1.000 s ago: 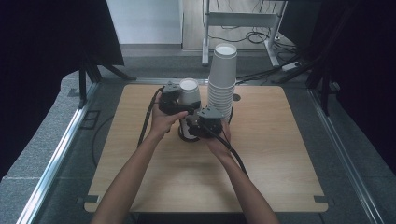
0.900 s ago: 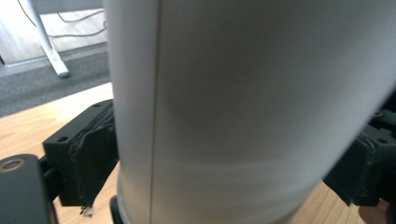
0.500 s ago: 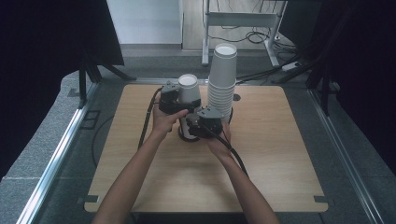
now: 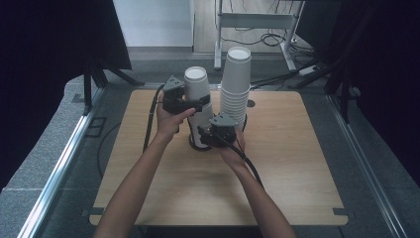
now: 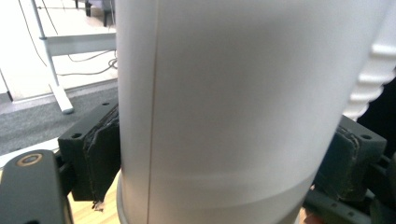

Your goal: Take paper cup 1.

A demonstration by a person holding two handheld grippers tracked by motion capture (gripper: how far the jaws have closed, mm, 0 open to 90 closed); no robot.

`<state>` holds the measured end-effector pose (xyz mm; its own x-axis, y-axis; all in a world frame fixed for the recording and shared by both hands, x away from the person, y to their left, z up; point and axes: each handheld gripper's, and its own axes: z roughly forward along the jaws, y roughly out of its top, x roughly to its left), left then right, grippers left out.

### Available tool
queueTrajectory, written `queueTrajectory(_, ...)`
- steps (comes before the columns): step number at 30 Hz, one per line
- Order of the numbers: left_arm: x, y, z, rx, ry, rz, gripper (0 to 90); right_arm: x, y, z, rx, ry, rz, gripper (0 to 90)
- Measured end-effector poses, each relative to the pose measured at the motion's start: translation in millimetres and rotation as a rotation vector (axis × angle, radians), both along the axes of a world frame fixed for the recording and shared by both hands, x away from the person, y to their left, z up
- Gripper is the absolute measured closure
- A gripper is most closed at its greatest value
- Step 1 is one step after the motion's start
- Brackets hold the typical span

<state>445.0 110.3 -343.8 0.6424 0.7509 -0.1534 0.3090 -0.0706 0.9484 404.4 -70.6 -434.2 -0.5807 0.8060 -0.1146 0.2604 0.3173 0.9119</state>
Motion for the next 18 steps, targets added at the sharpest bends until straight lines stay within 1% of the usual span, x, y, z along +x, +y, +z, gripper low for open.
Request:
queueTrajectory(4, -1.2, 3.6, 11.3, -0.021, -0.023, 0.005, 13.6, 0.6, -0.2, -0.1, -0.003, -0.003, -0.003, 23.6)
queueTrajectory(6, -1.3, 4.7, 13.2, -0.027, -0.026, 0.005, 13.6, 0.6, -0.2, -0.1, -0.002, -0.002, -0.002, 23.6)
queueTrajectory(7, -2.1, 8.0, 18.1, -0.039, -0.036, 0.007, 13.6, 0.6, -0.2, -0.3, -0.005, -0.004, -0.002, 23.6)
queueTrajectory(9, -3.8, 11.9, 22.9, -0.048, -0.044, 0.006, 13.7, 0.6, -0.2, -0.3, -0.005, -0.004, -0.001, 23.6)
queueTrajectory(11, -5.1, 13.9, 24.7, -0.055, -0.048, 0.007, 13.7, 0.8, -0.3, -0.3, -0.004, -0.005, -0.001, 23.5)
queueTrajectory(13, -9.4, 19.3, 29.4, -0.063, -0.061, 0.005, 13.7, 0.6, -0.2, -0.2, -0.001, -0.003, -0.001, 23.6)
queueTrajectory(16, -15.9, 25.1, 32.9, -0.068, -0.068, -0.008, 13.7, 0.5, -0.4, -0.1, -0.002, -0.001, 0.0, 23.7)
queueTrajectory(18, -21.4, 27.2, 33.5, -0.063, -0.073, -0.012, 13.7, 0.2, -0.8, 0.2, -0.002, 0.003, 0.003, 23.7)
